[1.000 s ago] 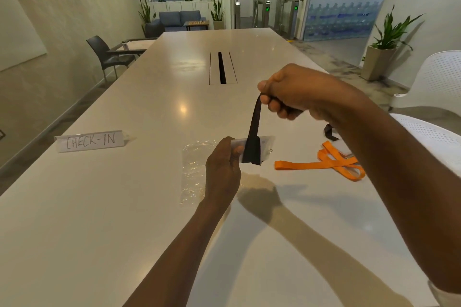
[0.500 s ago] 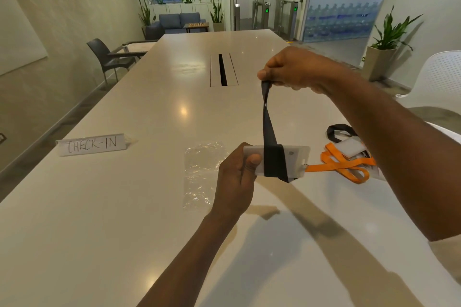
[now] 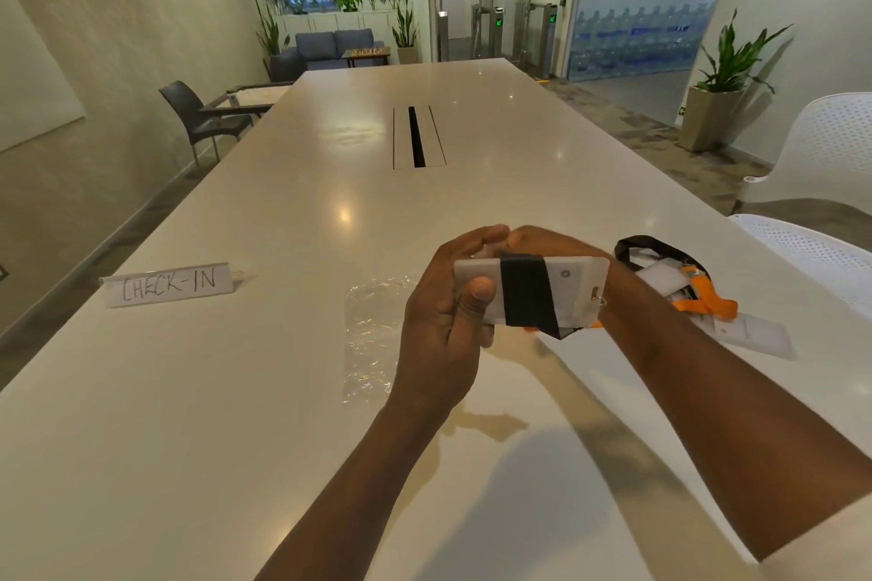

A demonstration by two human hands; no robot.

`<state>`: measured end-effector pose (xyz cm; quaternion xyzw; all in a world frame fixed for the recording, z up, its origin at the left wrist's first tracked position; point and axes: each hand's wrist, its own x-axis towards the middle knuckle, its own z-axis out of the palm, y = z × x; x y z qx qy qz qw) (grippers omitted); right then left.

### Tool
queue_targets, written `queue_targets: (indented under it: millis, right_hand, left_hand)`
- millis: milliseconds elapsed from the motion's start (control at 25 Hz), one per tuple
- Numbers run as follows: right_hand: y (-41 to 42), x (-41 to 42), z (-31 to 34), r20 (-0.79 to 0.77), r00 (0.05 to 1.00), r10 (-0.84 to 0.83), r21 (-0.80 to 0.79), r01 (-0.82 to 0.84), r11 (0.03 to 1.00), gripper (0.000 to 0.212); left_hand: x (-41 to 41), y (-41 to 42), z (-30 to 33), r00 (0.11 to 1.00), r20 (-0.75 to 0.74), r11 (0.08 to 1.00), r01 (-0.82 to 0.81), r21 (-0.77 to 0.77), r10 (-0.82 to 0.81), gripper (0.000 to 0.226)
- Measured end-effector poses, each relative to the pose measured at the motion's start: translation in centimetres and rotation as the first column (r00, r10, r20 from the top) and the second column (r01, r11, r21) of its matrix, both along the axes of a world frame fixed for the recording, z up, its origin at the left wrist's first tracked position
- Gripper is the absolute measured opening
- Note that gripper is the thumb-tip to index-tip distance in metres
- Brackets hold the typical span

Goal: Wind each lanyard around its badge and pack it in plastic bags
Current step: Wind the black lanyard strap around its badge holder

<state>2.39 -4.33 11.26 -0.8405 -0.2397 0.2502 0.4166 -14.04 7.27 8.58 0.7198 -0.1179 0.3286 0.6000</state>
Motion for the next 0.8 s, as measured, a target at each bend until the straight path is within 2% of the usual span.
queue_targets:
  millis: [40,80,120,200,280,360,440,560,640,680,800]
  right_hand:
    - [-1.0,-0.8,-1.5,-0.136,0.986,-0.099,0.152,0.12,0.981,0.021]
    - [-1.8,-1.8,-2.9,-0.267,0.949,-0.167,0.298,0.246,0.922,0.02]
    - [-2.0,-2.9,-3.7,-0.35,0.923,-0.159,0.4,0.301,0.866,0.018]
    - [-0.9,-4.4,-4.5,-0.38,0.925,0.011,0.476,0.185,0.86,0.015]
    - [1.4,-5.3,-5.5,-0.339,0.929,0.148,0.522,0.055,0.851,0.024]
    - [2.1,-6.4,-6.6,-0.416,0.893,0.169,0.551,0.1,0.828,0.032]
    - [1.9,-7.5,-8.4,-0.474,0.858,0.197,0.606,0.155,0.781,0.028]
    - [1.6,-8.2,-9.3,-0.396,0.884,0.251,0.655,0.08,0.751,0.032]
    - [1.6,-8.4,-9.2,-0.277,0.932,0.233,0.617,-0.014,0.787,0.048]
    - [1.6,-8.7,-9.1,-0.208,0.959,0.192,0.569,-0.041,0.821,0.05]
    - [2.3,-9.7,-8.1,0.013,0.999,0.036,0.402,-0.038,0.915,0.033]
  left_hand:
    - [0.0,0.0,0.1,1.0,0.008,1.0,-0.001,0.008,0.001,0.03]
    - [0.1,0.1,0.2,1.0,0.007,1.0,-0.015,0.011,0.015,0.028]
    - [0.2,0.1,0.3,0.999,-0.004,0.999,-0.046,0.007,0.046,0.029]
    - [0.5,0.4,0.3,0.991,-0.033,0.991,-0.129,-0.027,0.128,0.033]
    - [0.9,0.8,0.5,0.976,-0.057,0.974,-0.213,-0.079,0.209,0.036]
    - [1.3,1.3,0.7,0.951,-0.087,0.944,-0.305,-0.127,0.296,0.037]
    - [1.4,1.8,0.8,0.928,-0.126,0.915,-0.369,-0.164,0.351,0.041]
    - [1.4,2.2,0.7,0.917,-0.155,0.904,-0.392,-0.17,0.368,0.046]
    - [1.3,2.1,0.7,0.918,-0.159,0.906,-0.389,-0.169,0.364,0.045]
    - [1.3,2.0,0.7,0.921,-0.154,0.908,-0.381,-0.176,0.357,0.044]
    - [1.3,1.8,0.9,0.92,-0.161,0.91,-0.381,-0.165,0.356,0.046]
